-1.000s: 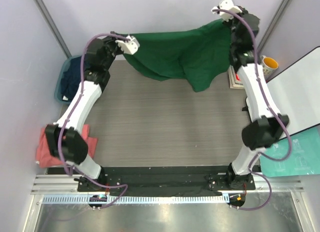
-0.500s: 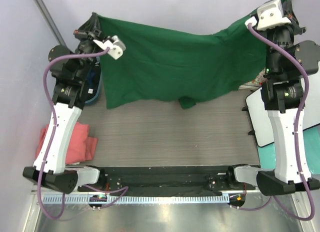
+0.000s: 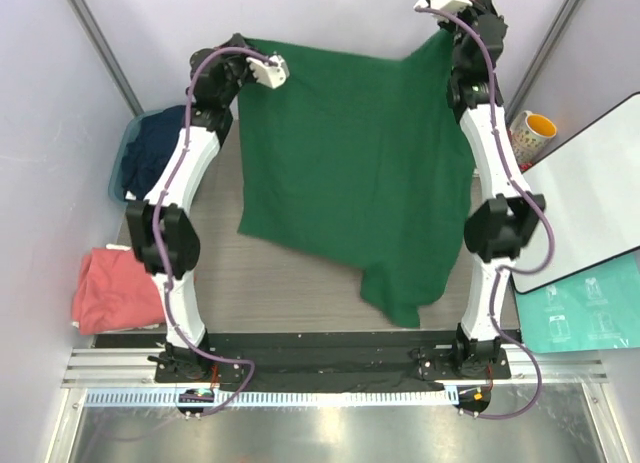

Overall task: Fold and stack the t-shirts
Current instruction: Flatten out the tshirt

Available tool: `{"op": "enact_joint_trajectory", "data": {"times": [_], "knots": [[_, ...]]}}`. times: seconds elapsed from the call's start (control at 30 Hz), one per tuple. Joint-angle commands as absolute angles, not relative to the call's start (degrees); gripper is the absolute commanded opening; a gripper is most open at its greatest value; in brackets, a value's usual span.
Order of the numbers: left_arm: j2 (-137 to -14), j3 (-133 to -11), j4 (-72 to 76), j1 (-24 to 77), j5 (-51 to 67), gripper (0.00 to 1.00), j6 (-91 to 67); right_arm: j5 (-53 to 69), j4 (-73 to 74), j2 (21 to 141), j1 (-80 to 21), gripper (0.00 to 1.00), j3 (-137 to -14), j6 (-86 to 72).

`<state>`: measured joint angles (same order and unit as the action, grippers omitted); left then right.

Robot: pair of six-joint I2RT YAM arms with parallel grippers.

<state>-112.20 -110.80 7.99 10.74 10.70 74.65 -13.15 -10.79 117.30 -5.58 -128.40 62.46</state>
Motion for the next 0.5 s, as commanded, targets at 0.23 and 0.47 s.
{"op": "enact_joint_trajectory", "data": {"times": [0.23, 0.47], "knots": [[-110.0, -127.2, 34.9, 9.7, 4.7, 0.0, 76.2, -7.6, -21.4, 104.0, -4.3, 0.01, -134.0, 65.5], [-98.1, -102.4, 41.3, 11.1, 4.3, 0.0, 75.7, -7.0, -12.1, 93.8, -5.4, 0.01, -122.6, 60.1]]}}
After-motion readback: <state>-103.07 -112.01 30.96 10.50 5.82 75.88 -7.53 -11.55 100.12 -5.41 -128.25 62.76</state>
